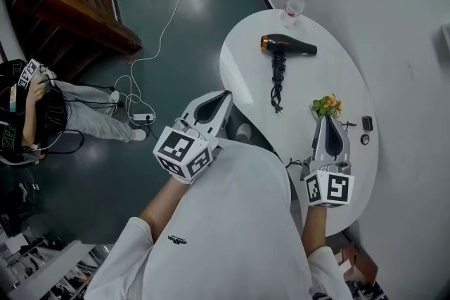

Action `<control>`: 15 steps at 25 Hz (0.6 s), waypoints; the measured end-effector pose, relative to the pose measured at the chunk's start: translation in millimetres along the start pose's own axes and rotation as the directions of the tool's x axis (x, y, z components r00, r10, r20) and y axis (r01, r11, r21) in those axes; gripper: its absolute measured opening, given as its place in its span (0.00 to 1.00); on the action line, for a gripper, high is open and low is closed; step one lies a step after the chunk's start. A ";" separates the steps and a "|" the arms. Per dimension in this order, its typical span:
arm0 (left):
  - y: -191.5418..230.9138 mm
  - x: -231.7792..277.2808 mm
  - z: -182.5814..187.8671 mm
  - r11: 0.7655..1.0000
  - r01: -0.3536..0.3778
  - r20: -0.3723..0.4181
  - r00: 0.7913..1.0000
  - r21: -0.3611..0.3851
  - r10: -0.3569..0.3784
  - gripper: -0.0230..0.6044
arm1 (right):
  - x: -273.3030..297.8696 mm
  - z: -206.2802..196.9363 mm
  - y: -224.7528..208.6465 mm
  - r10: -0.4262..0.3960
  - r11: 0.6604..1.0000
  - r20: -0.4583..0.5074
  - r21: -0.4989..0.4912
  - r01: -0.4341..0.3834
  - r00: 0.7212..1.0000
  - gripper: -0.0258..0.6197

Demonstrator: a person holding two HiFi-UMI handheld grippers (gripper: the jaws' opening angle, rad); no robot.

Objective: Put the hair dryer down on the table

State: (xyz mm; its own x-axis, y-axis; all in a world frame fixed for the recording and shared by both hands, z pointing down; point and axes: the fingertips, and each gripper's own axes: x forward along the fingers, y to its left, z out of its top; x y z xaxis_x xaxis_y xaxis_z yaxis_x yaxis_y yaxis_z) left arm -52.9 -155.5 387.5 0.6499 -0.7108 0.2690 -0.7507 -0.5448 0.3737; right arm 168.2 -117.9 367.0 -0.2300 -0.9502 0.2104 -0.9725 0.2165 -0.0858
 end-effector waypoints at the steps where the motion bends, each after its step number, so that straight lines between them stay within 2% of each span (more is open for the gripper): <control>1: -0.4 -0.6 -0.3 1.000 0.000 -0.001 1.000 0.000 0.000 0.05 | 0.0 0.9 1.0 0.002 1.000 0.002 -0.001 -0.002 1.000 0.06; 15: -3.4 -4.8 -2.7 1.000 -0.014 0.002 1.000 -0.007 0.014 0.05 | 3.8 5.4 10.2 0.027 1.000 0.009 0.000 -0.027 1.000 0.06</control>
State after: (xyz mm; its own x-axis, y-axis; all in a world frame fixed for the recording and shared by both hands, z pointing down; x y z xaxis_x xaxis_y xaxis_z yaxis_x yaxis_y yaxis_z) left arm -53.1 -149.0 387.3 0.6395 -0.7188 0.2727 -0.7586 -0.5321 0.3761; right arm 157.6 -120.5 361.6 -0.2561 -0.9459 0.1992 -0.9659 0.2422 -0.0918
